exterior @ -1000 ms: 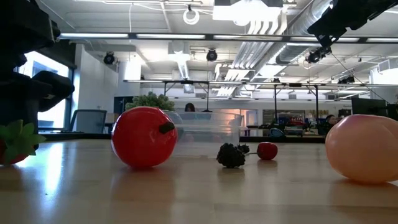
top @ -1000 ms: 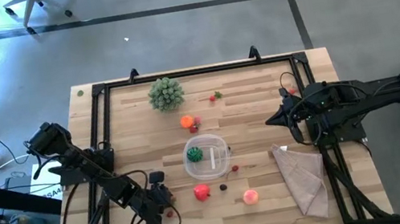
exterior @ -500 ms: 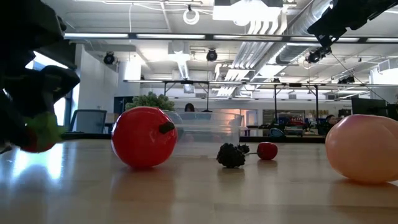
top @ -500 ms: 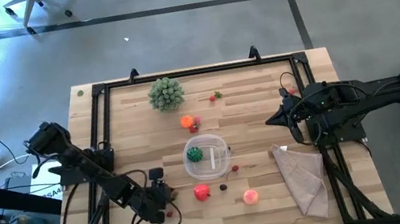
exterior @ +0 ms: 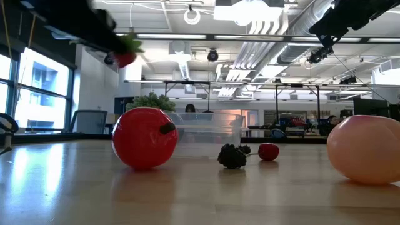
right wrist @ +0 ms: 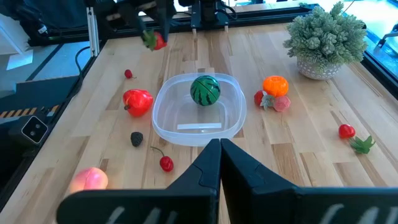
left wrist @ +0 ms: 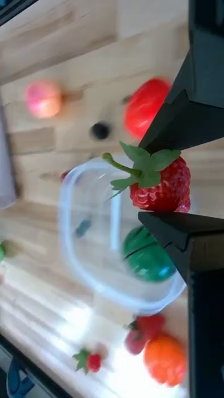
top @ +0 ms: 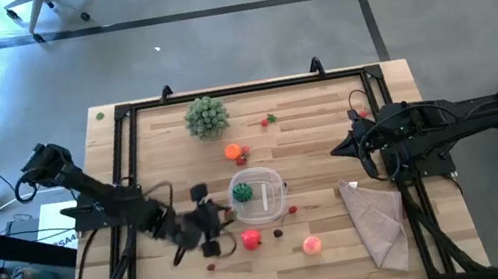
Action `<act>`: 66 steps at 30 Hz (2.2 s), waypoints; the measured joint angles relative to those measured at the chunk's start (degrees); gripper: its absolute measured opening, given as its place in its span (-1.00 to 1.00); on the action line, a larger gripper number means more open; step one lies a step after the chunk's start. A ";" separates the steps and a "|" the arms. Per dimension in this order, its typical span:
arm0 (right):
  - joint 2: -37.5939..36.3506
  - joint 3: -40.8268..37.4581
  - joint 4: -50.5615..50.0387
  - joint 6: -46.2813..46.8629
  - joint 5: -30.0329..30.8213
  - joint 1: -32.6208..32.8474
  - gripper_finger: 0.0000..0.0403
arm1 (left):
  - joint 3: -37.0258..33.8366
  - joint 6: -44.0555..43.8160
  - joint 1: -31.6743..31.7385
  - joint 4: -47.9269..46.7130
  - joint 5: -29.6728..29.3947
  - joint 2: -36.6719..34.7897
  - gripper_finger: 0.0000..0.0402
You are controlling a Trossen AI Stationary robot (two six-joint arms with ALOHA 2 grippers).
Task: Pick and placing Produce into tupperware
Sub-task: Put the bottom strawberry into the transparent container, then put the bottom cherry into the transparent container
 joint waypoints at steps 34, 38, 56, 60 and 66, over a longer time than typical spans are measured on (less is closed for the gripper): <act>0.02 0.00 -0.01 0.00 0.02 0.00 -1.00 | 5.77 8.77 21.44 1.57 30.96 17.11 -0.31; 0.02 0.00 -0.02 0.00 0.02 0.00 -1.00 | 5.77 8.77 21.44 1.47 30.96 17.11 -0.31; 0.02 0.00 -0.02 0.00 0.02 0.00 -1.00 | 5.77 7.07 21.44 0.04 30.98 17.11 -0.06; 0.02 0.00 -0.02 0.00 0.02 0.00 -1.00 | 5.76 7.04 21.44 0.29 31.68 17.11 0.02; 0.01 0.00 -0.02 0.00 0.02 0.00 -1.00 | 10.56 5.51 21.44 -4.54 36.41 17.07 0.02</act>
